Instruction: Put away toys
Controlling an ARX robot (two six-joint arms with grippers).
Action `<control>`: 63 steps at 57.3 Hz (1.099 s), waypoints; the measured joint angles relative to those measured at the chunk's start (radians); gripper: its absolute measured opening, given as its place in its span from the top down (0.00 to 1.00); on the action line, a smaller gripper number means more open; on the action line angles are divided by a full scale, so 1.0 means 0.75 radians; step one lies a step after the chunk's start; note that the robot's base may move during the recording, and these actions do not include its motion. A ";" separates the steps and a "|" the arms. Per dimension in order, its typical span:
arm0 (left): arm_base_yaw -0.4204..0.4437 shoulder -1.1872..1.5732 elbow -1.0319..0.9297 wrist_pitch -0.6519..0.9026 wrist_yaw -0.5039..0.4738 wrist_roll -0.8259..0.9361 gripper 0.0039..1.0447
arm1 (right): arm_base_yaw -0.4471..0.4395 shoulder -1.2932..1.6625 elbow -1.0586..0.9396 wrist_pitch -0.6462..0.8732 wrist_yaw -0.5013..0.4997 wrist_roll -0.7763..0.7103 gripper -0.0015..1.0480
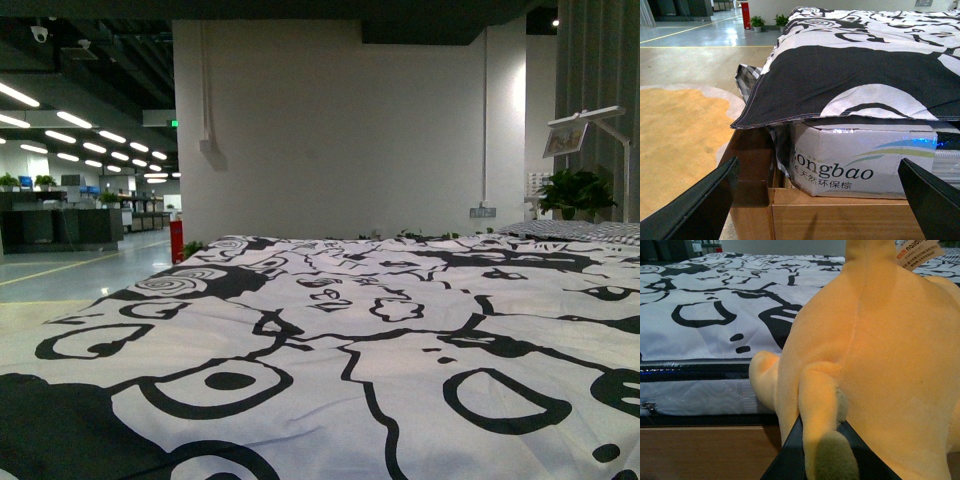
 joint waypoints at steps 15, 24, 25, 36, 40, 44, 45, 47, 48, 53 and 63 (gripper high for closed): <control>0.000 0.000 0.000 0.000 -0.001 0.000 0.06 | 0.000 0.000 0.000 0.000 -0.001 0.001 0.94; 0.000 0.000 0.000 0.000 0.000 0.000 0.06 | 0.000 0.000 0.000 0.000 -0.001 0.001 0.94; 0.000 0.000 0.000 0.000 0.000 0.000 0.06 | 0.000 0.000 0.000 0.000 -0.001 0.000 0.94; 0.001 0.000 0.000 0.000 -0.003 0.000 0.06 | 0.002 0.001 0.000 0.000 -0.006 0.000 0.94; 0.001 0.000 0.000 0.000 -0.006 0.000 0.06 | 0.003 0.001 0.000 0.000 -0.012 0.000 0.94; 0.001 0.000 0.000 0.000 -0.005 0.000 0.06 | 0.004 0.001 0.000 -0.001 -0.010 0.001 0.94; 0.001 0.000 0.000 0.000 -0.006 0.000 0.06 | 0.004 0.001 0.000 0.000 -0.009 0.001 0.94; 0.001 -0.001 0.000 0.000 -0.005 0.000 0.06 | 0.004 0.001 0.000 -0.001 -0.007 0.001 0.94; 0.001 -0.001 0.000 -0.001 -0.005 0.000 0.06 | 0.004 0.001 0.000 -0.002 -0.007 0.002 0.94; -0.001 0.001 0.000 -0.001 0.001 0.000 0.06 | 0.004 0.001 0.000 -0.003 -0.012 0.001 0.94; -0.001 0.001 0.000 -0.001 0.001 0.000 0.06 | 0.003 0.002 0.000 -0.005 0.003 0.001 0.94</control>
